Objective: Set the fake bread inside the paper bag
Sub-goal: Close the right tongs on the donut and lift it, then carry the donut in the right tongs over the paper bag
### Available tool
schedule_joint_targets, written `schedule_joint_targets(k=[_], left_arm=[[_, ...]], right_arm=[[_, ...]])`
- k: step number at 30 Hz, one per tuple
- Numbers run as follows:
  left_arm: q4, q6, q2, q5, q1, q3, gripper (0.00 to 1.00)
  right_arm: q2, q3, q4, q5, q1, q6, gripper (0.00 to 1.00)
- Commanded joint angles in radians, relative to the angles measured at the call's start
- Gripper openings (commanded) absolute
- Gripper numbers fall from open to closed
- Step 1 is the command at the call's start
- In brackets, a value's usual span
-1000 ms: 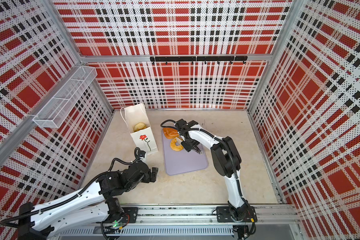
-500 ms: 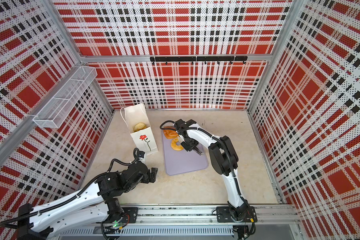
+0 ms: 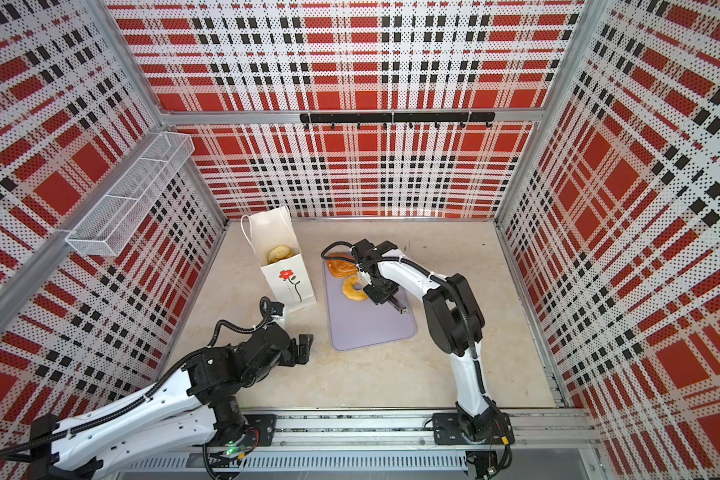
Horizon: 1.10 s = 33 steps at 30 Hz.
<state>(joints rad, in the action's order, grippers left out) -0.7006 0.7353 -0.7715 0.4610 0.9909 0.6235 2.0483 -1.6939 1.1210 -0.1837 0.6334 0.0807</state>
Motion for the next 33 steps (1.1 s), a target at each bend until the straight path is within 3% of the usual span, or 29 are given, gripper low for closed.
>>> schedule_joint_targets(k=[1, 15, 33], left_arm=[[-0.017, 0.018, 0.018, 0.041, 0.012, -0.002, 1.0], [0.015, 0.003, 0.014, 0.071, 0.055, 0.03, 0.99], [-0.091, -0.059, 0.095, 0.106, 0.061, 0.175, 0.99]], right_arm=[[-0.094, 0.028, -0.047, 0.026, 0.007, -0.013, 0.25], [-0.248, 0.148, -0.116, 0.069, 0.061, -0.075, 0.26], [-0.386, 0.084, -0.151, 0.107, 0.152, -0.128, 0.27]])
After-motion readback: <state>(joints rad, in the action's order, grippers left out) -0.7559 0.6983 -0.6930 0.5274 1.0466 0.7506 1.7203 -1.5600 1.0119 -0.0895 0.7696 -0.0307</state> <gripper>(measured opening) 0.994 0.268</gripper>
